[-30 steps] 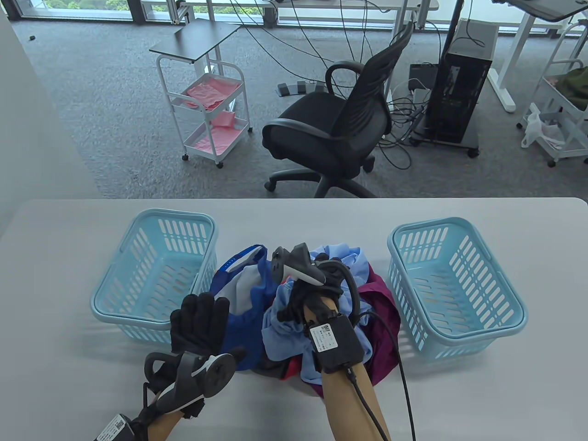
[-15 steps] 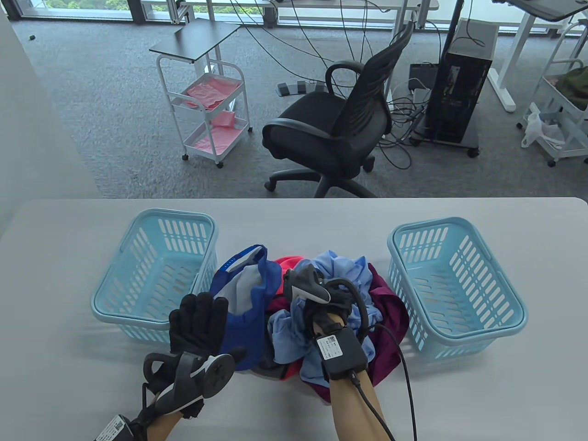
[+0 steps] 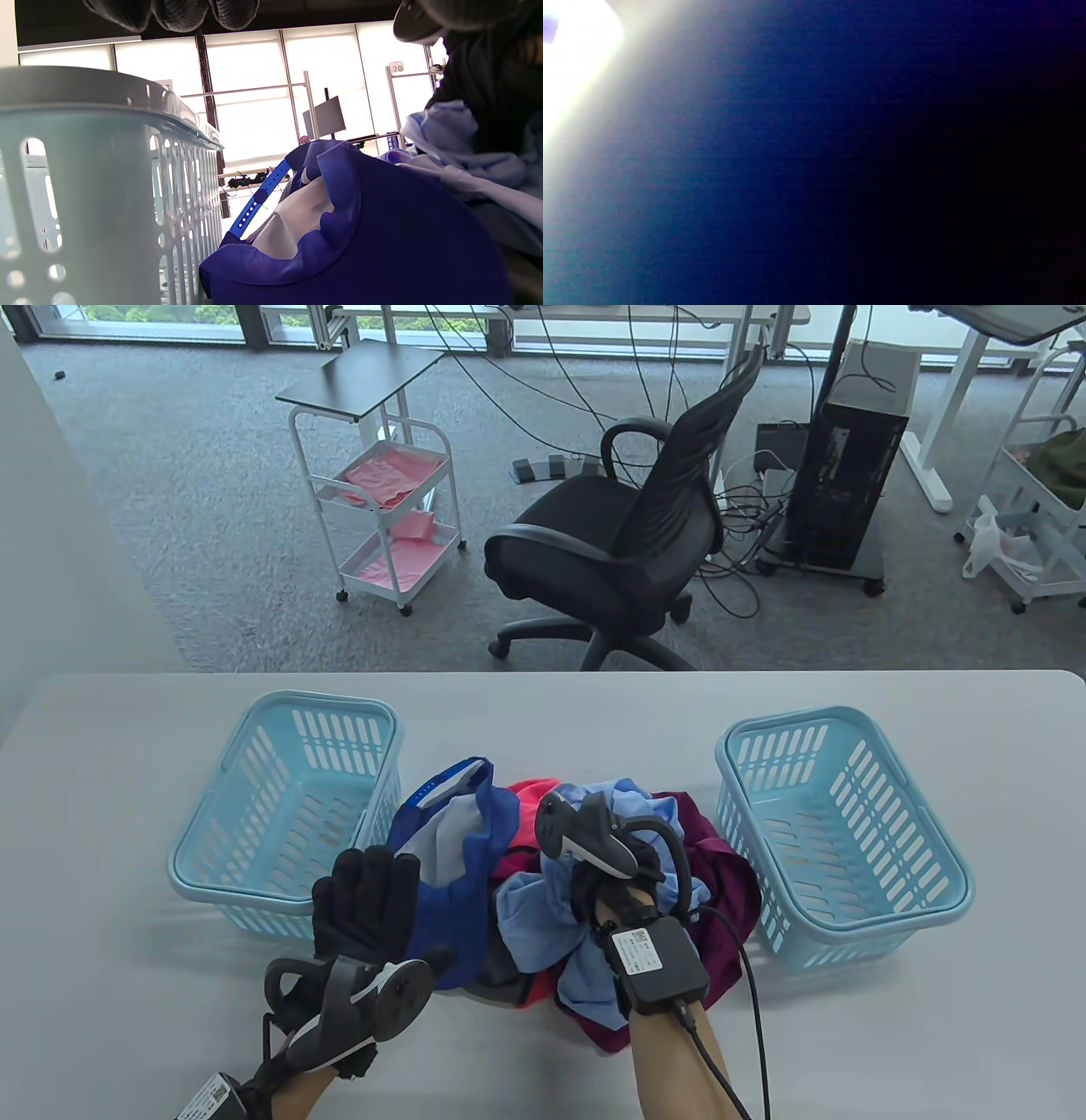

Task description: Sort apparel and towels into hand baskets

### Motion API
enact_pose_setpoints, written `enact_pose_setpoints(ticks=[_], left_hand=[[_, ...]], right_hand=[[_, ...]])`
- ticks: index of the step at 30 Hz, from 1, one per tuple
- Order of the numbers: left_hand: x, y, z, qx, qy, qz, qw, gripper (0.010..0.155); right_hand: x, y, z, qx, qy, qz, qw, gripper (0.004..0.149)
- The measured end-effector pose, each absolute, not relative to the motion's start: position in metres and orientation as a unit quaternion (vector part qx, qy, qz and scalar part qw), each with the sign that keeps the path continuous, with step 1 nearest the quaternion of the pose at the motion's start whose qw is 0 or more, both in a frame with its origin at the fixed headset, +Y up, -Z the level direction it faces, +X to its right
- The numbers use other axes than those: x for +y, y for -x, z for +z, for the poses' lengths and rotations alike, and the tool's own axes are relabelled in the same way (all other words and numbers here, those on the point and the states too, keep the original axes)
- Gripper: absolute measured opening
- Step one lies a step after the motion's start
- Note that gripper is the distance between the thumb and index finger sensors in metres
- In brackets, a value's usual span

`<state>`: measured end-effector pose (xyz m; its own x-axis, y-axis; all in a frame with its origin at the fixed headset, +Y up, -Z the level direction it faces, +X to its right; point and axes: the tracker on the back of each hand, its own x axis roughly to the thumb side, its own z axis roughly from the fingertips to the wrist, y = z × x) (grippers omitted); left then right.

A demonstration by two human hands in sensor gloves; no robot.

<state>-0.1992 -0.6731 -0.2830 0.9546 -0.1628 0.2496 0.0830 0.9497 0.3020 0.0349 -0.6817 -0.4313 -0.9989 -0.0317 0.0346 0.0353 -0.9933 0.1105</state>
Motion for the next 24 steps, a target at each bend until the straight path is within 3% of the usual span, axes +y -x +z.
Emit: enact_pose_setpoints(ticks=[11,19,24], left_hand=[[-0.673,0.2,-0.282,-0.132,-0.154,-0.061,0.977,0.1],[-0.672,0.201,-0.282,-0.132,-0.156,-0.06,0.977,0.1],[-0.672,0.202,-0.282,-0.132,-0.157,-0.061,0.977,0.099]], right_hand=[[-0.56,-0.069,-0.398,0.074,0.019,-0.981,-0.179,0.075],[-0.499,-0.1,-0.383,0.166,0.005,-0.95,-0.264,0.075],[-0.471,-0.128,-0.372,0.23,-0.028,-0.943,-0.239,0.072]])
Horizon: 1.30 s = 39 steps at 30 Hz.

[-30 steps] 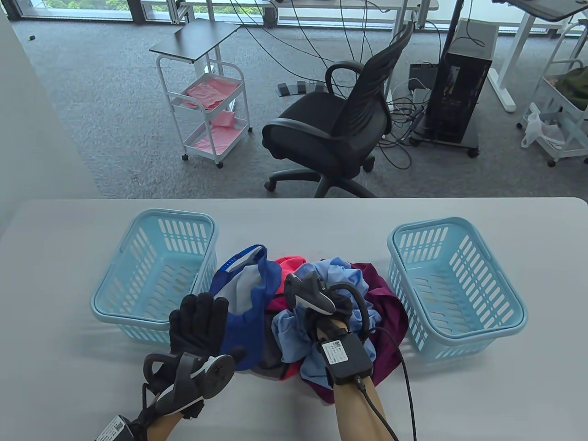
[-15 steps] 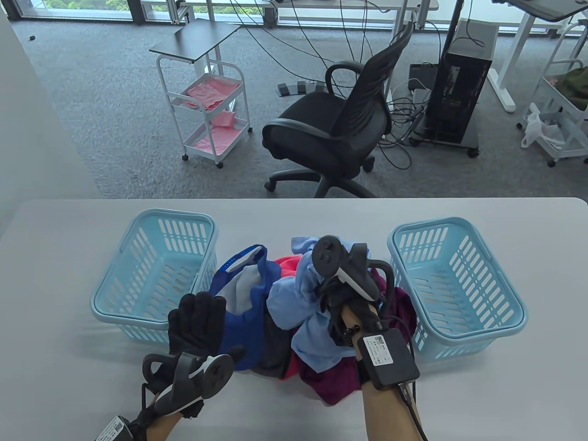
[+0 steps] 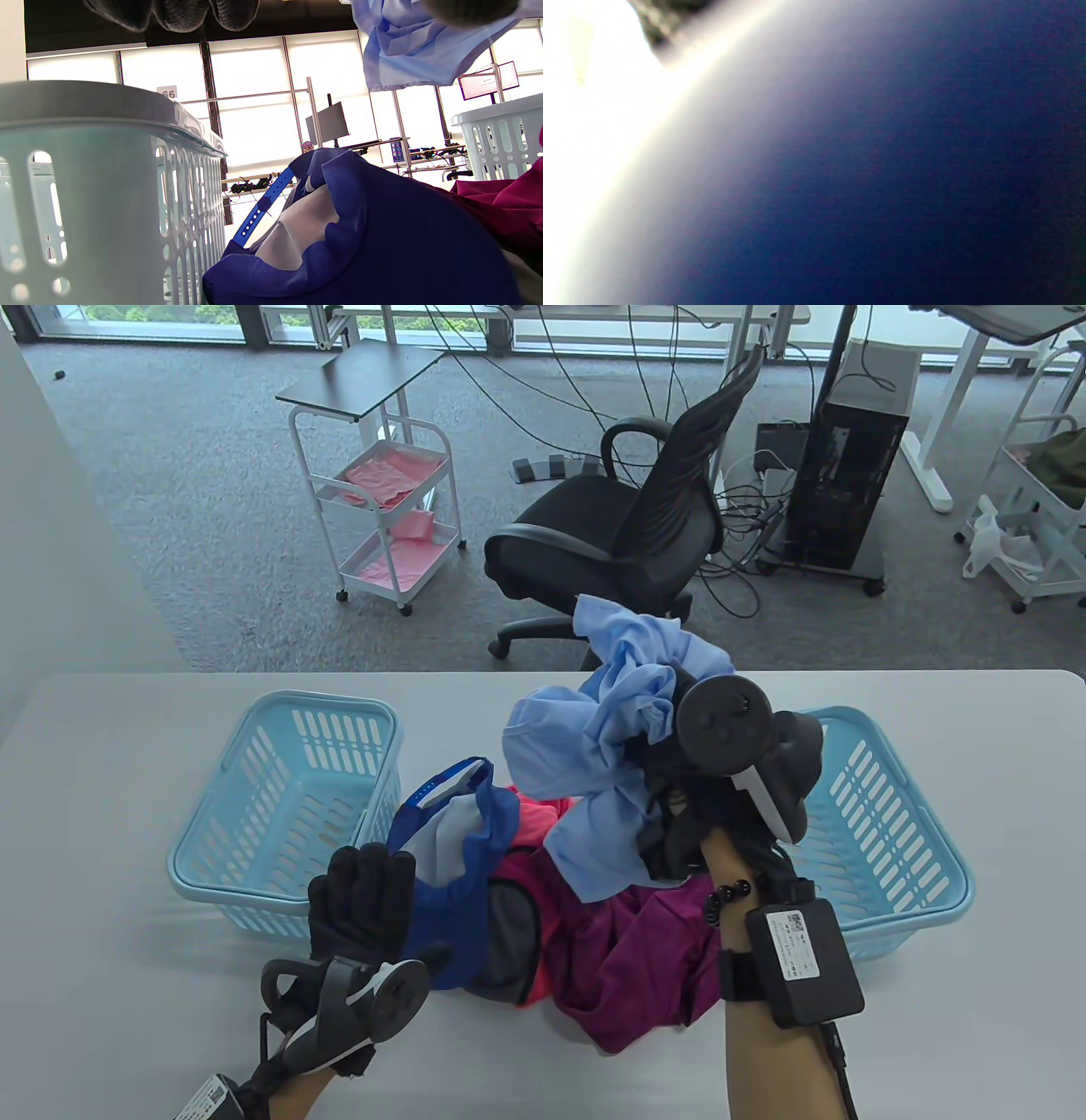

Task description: Sort apparel and towels into hand baskets

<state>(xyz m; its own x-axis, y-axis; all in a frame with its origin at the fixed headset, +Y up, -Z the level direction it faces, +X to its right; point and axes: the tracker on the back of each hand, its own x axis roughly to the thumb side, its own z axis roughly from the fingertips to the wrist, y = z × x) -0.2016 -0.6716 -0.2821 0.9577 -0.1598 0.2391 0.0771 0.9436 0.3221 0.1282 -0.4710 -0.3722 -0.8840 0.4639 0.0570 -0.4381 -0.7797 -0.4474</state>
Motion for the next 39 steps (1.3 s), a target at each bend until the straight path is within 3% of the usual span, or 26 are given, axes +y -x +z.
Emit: enact_pose_setpoints(ticks=[6,12,24,39], left_hand=[[-0.671,0.201,-0.282,-0.135,-0.158,-0.063,0.976,0.099],[-0.671,0.2,-0.281,-0.136,-0.157,-0.067,0.976,0.099],[-0.67,0.198,-0.279,-0.138,-0.162,-0.074,0.974,0.099],[-0.67,0.196,-0.278,-0.135,-0.162,-0.081,0.974,0.099]], right_hand=[[-0.464,-0.175,-0.363,-0.277,0.083,0.936,0.199,0.066],[-0.488,-0.214,-0.369,-0.27,0.131,0.945,0.127,0.063],[-0.569,-0.255,-0.41,-0.139,0.173,0.974,0.048,0.056],[-0.627,-0.265,-0.449,-0.006,0.171,0.985,0.001,0.055]])
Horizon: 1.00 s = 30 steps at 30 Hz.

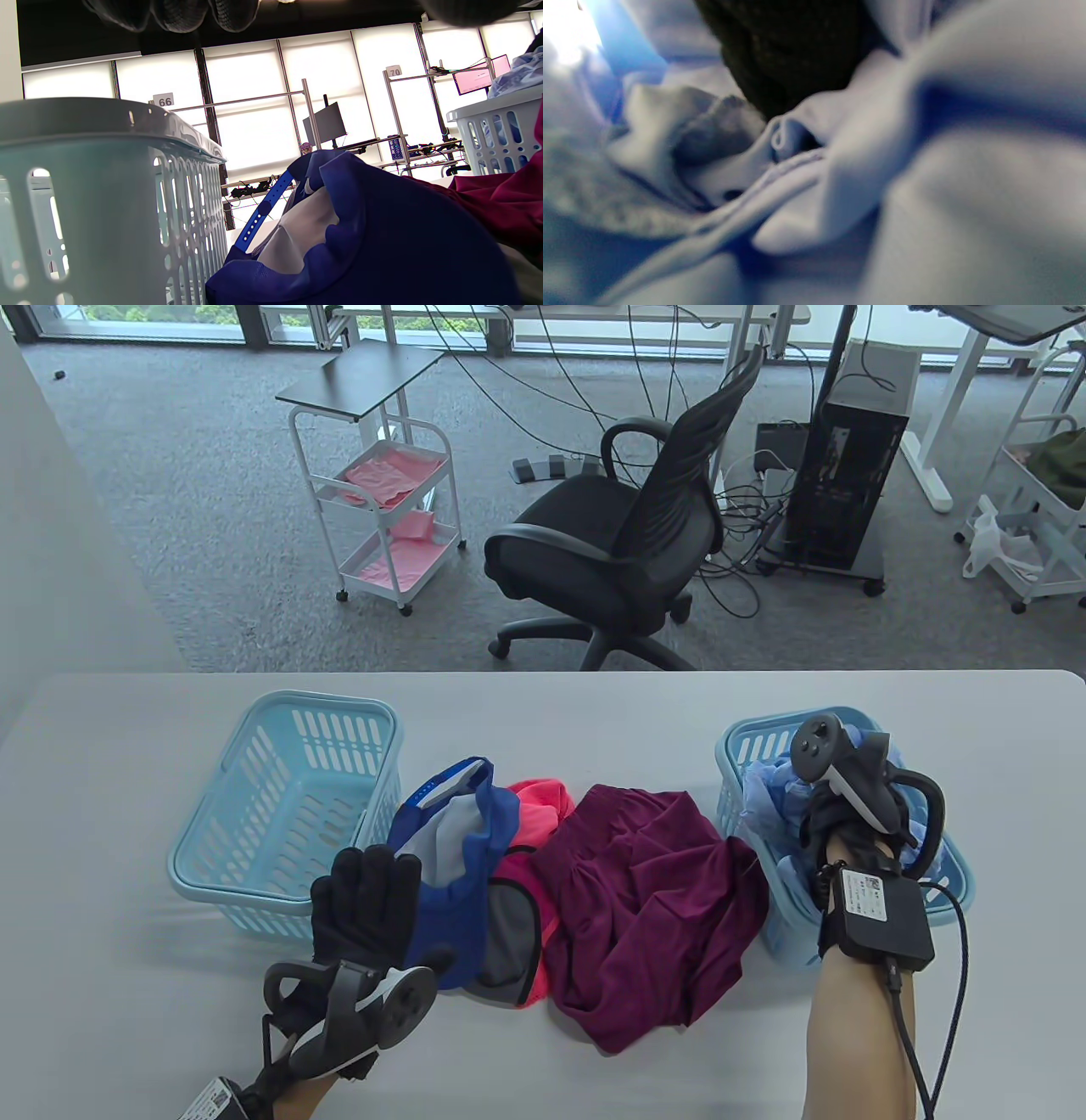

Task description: Sort apparel and towels into hand baskets

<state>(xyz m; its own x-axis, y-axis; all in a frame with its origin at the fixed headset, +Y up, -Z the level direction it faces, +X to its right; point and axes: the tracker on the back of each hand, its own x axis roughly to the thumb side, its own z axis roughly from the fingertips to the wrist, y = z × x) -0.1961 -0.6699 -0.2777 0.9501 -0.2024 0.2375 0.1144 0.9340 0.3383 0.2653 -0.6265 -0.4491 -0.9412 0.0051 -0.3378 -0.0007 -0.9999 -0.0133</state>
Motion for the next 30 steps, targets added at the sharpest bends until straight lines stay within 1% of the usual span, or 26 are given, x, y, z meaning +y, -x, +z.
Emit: enact_pose_setpoints(ticks=[3,4,7,8,9,13,15,19,23,25,27,30], left_hand=[[-0.669,0.196,-0.277,-0.135,-0.16,-0.082,0.974,0.099],[-0.669,0.196,-0.277,-0.134,-0.159,-0.083,0.975,0.099],[-0.669,0.195,-0.277,-0.135,-0.157,-0.083,0.975,0.099],[-0.669,0.196,-0.277,-0.135,-0.157,-0.082,0.975,0.099],[-0.669,0.196,-0.278,-0.134,-0.156,-0.082,0.975,0.099],[-0.669,0.195,-0.278,-0.134,-0.156,-0.082,0.975,0.099],[-0.669,0.195,-0.278,-0.136,-0.154,-0.081,0.975,0.099],[-0.669,0.195,-0.278,-0.137,-0.155,-0.081,0.975,0.099],[-0.667,0.195,-0.277,-0.137,-0.159,-0.077,0.975,0.099],[-0.667,0.194,-0.277,-0.138,-0.16,-0.077,0.974,0.099],[-0.667,0.194,-0.277,-0.138,-0.16,-0.077,0.974,0.099],[-0.667,0.195,-0.276,-0.137,-0.162,-0.074,0.974,0.099]], right_hand=[[-0.638,-0.266,-0.455,0.032,0.178,0.984,0.002,0.059],[-0.643,-0.267,-0.457,0.06,0.182,0.982,0.0,0.064],[-0.649,-0.268,-0.46,0.103,0.187,0.977,-0.009,0.088],[-0.647,-0.269,-0.46,0.127,0.193,0.973,-0.011,0.092],[-0.643,-0.27,-0.46,0.132,0.194,0.972,-0.006,0.094],[-0.614,-0.273,-0.456,0.091,0.191,0.977,0.017,0.088],[-0.597,-0.272,-0.451,0.074,0.184,0.98,0.025,0.082],[-0.571,-0.262,-0.44,0.029,0.163,0.986,0.026,0.072],[-0.557,-0.238,-0.424,0.0,0.124,0.991,0.04,0.072],[-0.551,-0.219,-0.414,-0.02,0.102,0.993,0.047,0.075],[-0.548,-0.201,-0.404,-0.035,0.084,0.994,0.055,0.078],[-0.548,-0.169,-0.388,-0.034,0.056,0.995,0.073,0.082]])
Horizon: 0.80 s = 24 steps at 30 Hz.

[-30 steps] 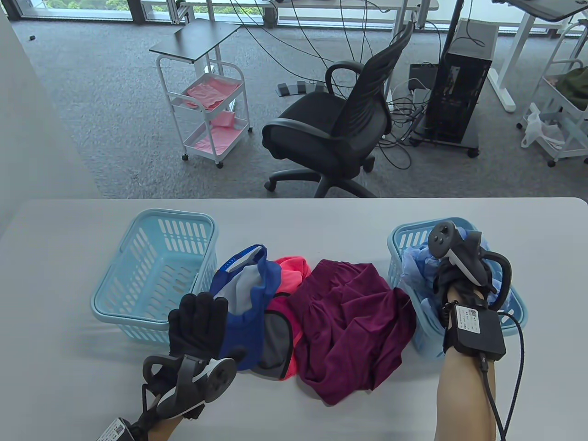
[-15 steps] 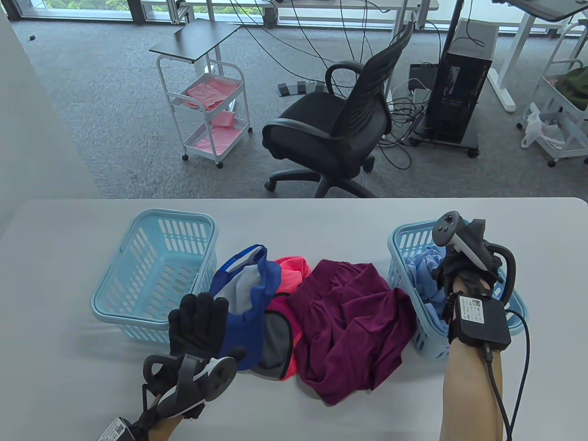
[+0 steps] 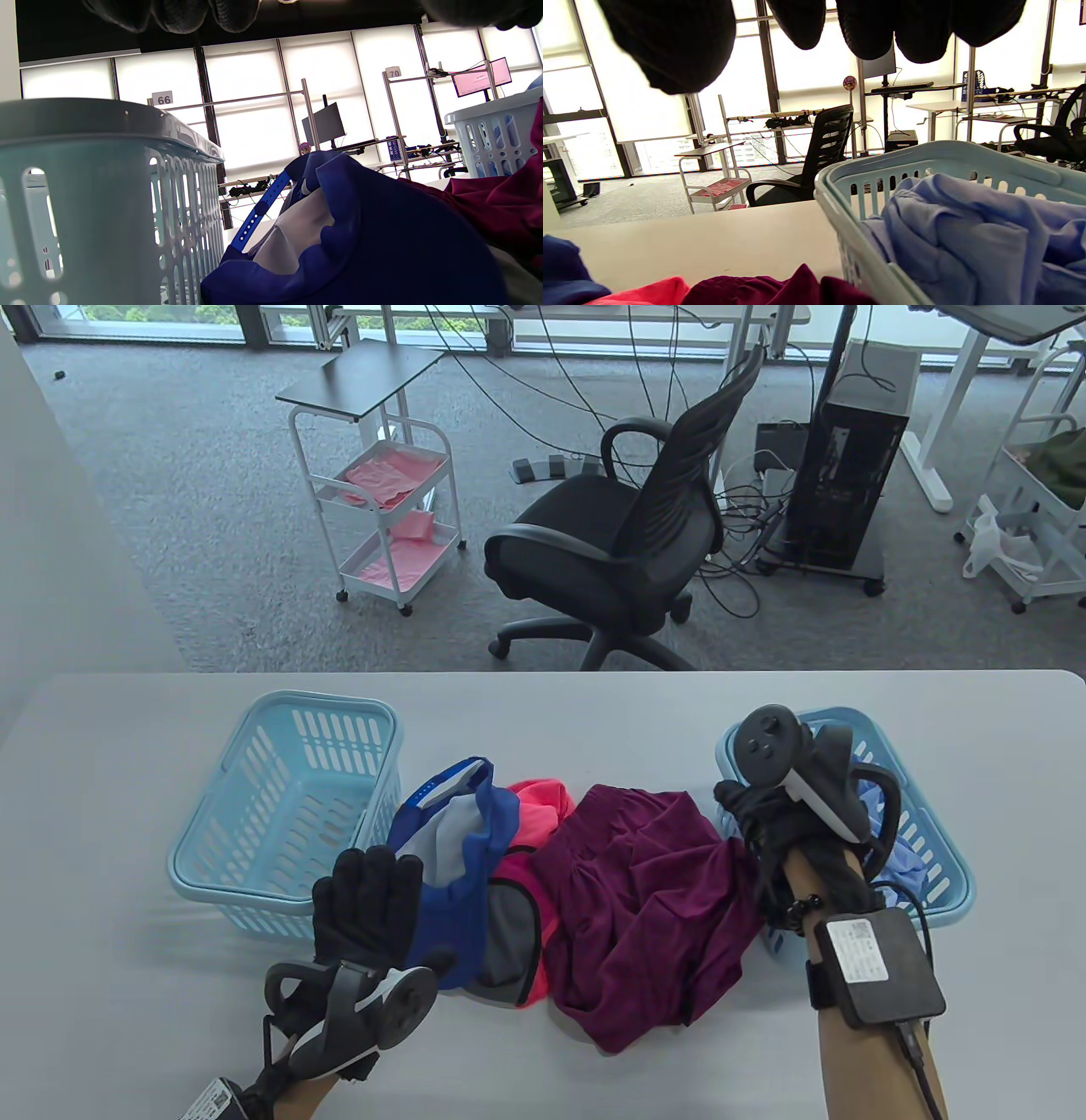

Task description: Sort apparel and towels into hand baskets

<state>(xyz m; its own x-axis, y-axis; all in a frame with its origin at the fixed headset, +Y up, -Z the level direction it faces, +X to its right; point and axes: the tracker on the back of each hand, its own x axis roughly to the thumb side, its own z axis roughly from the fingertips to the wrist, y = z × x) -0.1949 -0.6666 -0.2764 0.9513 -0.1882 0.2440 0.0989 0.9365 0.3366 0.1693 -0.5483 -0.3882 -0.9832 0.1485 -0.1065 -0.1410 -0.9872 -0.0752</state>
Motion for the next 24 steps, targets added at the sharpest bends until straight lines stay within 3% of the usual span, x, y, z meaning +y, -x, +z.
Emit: enact_pose_setpoints(ticks=[4,9,14,24], left_hand=[[-0.667,0.195,-0.276,-0.138,-0.164,-0.072,0.974,0.099],[-0.667,0.196,-0.276,-0.138,-0.166,-0.069,0.974,0.099],[-0.666,0.197,-0.276,-0.138,-0.166,-0.066,0.974,0.099],[-0.667,0.196,-0.275,-0.14,-0.166,-0.071,0.974,0.099]], right_hand=[[-0.566,-0.129,-0.371,-0.009,0.026,0.995,0.1,0.09],[-0.617,-0.102,-0.37,0.079,-0.005,0.989,0.126,0.103],[-0.669,-0.093,-0.379,0.124,0.004,0.984,0.131,0.111],[-0.758,-0.098,-0.395,0.225,0.039,0.973,0.033,0.125]])
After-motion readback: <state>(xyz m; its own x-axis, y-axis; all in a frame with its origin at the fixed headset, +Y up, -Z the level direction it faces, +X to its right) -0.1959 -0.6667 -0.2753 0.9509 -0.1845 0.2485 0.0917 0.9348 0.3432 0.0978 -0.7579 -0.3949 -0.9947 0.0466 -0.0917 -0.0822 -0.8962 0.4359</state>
